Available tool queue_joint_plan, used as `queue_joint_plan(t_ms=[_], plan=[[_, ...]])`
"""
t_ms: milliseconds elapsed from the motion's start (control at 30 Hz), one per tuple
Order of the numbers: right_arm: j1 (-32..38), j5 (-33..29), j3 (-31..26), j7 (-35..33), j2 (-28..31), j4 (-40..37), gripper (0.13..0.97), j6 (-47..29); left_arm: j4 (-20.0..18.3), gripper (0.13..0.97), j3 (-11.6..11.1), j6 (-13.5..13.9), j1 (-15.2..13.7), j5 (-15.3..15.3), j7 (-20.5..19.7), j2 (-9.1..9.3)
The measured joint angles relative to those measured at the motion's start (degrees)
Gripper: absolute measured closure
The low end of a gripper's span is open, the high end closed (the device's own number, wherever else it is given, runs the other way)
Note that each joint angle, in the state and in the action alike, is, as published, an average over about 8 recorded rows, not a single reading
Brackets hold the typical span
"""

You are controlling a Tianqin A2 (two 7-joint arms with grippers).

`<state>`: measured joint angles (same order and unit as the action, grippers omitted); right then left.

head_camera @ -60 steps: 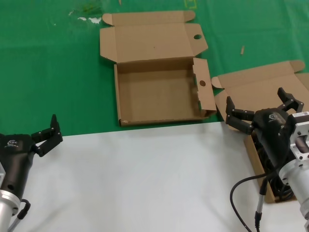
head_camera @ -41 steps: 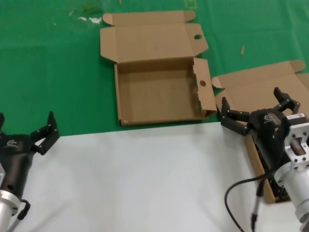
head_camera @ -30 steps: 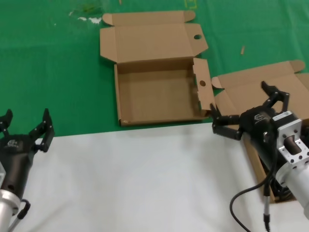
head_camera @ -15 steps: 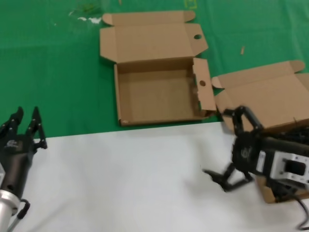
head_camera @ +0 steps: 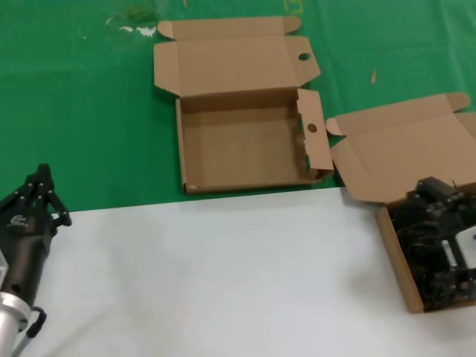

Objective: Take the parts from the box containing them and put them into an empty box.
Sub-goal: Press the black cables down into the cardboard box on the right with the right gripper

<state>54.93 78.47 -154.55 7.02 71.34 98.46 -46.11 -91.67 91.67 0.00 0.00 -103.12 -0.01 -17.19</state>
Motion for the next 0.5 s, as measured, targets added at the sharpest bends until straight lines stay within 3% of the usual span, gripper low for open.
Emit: queue_joint_plan(t_ms=[233,500], plan=[[1.4,-6.4,5.7,-4.6,-5.5,-6.2,0.134,-14.5,0.0,0.95,0.0,0.0,0.0,0.0,0.0,0.0],[1.7,-11.7,11.9,-8.1,-11.7,-12.6,0.165,-23.8,0.0,0.957,0.0,0.0,0.0,0.0,0.0,0.0]])
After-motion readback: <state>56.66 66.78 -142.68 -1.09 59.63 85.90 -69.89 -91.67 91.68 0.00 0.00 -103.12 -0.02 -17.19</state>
